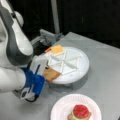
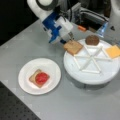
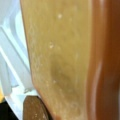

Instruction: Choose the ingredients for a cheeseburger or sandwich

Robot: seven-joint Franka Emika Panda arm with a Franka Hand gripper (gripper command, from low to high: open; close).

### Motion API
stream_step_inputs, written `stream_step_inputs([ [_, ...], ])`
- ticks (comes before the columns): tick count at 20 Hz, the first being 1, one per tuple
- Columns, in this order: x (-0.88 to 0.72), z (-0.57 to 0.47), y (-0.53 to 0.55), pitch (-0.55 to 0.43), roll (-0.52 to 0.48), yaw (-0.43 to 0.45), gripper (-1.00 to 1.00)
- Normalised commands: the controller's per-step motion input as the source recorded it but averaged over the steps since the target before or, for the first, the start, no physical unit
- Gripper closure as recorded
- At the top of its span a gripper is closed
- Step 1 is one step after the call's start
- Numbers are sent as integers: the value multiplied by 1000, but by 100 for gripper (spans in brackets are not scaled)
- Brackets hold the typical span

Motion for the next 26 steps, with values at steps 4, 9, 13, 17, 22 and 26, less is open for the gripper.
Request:
stream_step_inputs([
  [4,-47,-8,218,-72,-60,-212,-100],
  [9,-84,-8,96,-35,16,-172,-100],
  [13,-72,27,28,6,54,-138,-100],
  [17,-61,34,28,66,141,-81,-100],
  [22,-19,10,-18,52,164,-67,-100],
  [26,7,-6,-54,28,172,-73,-100],
])
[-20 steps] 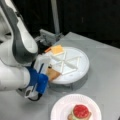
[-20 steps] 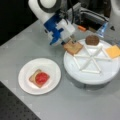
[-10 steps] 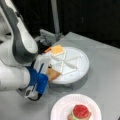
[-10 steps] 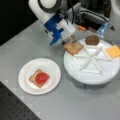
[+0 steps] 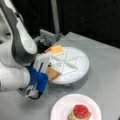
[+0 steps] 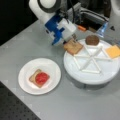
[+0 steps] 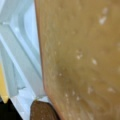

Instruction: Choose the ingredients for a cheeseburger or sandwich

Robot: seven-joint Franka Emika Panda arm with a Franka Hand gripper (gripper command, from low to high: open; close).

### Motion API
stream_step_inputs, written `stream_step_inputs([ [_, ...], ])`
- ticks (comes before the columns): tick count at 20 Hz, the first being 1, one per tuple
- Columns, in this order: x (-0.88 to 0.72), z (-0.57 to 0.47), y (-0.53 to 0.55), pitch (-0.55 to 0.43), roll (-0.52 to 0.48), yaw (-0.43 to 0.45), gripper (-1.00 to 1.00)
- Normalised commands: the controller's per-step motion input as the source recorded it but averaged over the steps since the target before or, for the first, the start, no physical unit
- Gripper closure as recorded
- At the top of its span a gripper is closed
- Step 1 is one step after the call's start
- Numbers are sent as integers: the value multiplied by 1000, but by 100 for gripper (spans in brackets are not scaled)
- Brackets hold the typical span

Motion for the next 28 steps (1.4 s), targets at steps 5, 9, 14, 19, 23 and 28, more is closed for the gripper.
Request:
stream_step_inputs([
  [5,48,-1,-77,12,171,-38,-100],
  [9,79,-9,-76,-4,181,-43,-100],
  [14,86,-15,-57,-9,214,-55,-100],
  [19,121,-32,-113,-36,209,-34,-100],
  [23,167,-48,-199,-42,241,6,-100],
  [28,227,-68,-278,-30,263,44,-100],
])
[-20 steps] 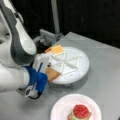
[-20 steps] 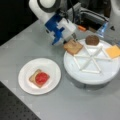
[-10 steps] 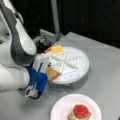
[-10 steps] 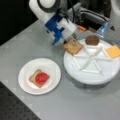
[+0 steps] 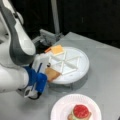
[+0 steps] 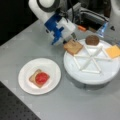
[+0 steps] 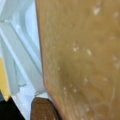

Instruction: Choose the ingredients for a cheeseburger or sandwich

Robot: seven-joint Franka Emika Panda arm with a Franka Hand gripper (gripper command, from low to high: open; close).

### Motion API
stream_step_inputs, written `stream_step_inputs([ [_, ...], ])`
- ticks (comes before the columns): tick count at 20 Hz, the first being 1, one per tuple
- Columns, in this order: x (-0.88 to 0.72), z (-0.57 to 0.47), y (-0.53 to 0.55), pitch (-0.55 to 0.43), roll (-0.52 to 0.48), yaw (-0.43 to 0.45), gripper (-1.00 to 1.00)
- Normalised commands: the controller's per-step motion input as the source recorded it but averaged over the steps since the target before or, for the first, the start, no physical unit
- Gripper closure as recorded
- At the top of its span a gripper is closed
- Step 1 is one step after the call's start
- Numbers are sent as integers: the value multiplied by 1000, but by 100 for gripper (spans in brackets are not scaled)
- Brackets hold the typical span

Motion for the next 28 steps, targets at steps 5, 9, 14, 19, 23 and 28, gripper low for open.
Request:
stream_step_inputs([
  [5,237,-87,-269,-20,288,67,-100],
  [9,228,-83,-232,-17,300,64,-100],
  [14,216,-101,-172,-18,319,55,-100],
  [19,215,-95,-137,-29,312,56,-100],
  [23,211,-58,-143,-41,279,73,-100],
  [28,206,-55,-162,-41,253,82,-100],
])
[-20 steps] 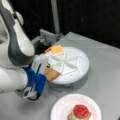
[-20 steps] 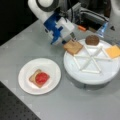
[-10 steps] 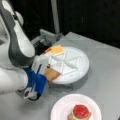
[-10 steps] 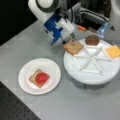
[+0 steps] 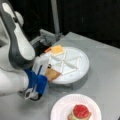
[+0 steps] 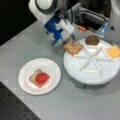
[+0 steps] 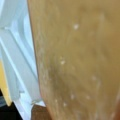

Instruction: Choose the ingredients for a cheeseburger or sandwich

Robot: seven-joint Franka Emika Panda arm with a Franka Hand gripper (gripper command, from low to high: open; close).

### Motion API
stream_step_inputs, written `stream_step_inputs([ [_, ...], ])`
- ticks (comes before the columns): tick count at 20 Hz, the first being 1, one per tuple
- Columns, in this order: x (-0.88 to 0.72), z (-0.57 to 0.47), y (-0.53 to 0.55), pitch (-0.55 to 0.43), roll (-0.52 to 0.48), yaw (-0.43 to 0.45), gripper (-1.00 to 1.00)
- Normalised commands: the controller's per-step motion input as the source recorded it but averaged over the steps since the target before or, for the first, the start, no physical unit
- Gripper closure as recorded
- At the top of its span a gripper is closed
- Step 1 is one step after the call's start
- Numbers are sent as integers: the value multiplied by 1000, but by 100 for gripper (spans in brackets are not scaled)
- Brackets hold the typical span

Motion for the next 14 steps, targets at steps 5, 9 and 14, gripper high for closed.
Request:
stream_step_inputs([
  [5,210,-62,-174,-43,243,80,-100],
  [9,210,-63,-175,-43,242,80,-100],
  [14,210,-63,-175,-43,242,80,-100],
])
